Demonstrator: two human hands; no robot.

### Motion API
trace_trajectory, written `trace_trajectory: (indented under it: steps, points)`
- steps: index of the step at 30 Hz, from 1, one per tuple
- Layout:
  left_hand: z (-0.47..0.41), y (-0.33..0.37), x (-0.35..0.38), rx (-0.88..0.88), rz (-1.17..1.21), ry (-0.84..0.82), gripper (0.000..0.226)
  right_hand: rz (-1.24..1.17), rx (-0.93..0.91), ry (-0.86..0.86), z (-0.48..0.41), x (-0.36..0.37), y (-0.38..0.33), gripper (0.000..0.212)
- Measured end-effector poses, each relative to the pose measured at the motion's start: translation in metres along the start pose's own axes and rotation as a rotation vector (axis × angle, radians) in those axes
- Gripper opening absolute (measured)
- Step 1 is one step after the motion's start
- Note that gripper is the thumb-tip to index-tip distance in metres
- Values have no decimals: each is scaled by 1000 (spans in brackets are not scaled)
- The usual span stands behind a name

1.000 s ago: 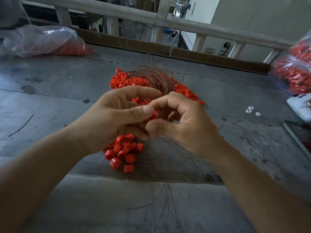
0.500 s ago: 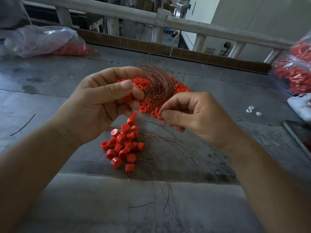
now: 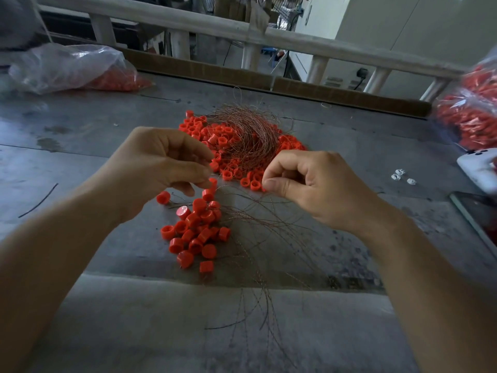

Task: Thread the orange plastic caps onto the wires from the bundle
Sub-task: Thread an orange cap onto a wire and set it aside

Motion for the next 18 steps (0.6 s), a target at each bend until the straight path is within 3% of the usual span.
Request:
trace_trajectory:
  steps: [7, 15, 18]
  points:
    - [-4, -7, -4, -13, -148, 11, 24, 66, 18, -51, -2, 5, 7, 20]
    - [-3, -11, 6, 47, -321, -94, 37, 196, 89, -194, -2, 16, 24, 18]
    - [-2, -11, 11, 73, -331, -144, 32, 217, 123, -220, -1, 17, 27, 17]
Point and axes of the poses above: each hand's wrist, its own z-axis away from the middle knuckle, its own x-axis out of the palm, y = z × x, the point moved 7 cm from there along -z, towards the middle knuckle, and after that the axes turned 12 degrees about -z, right-handed, at the moved point
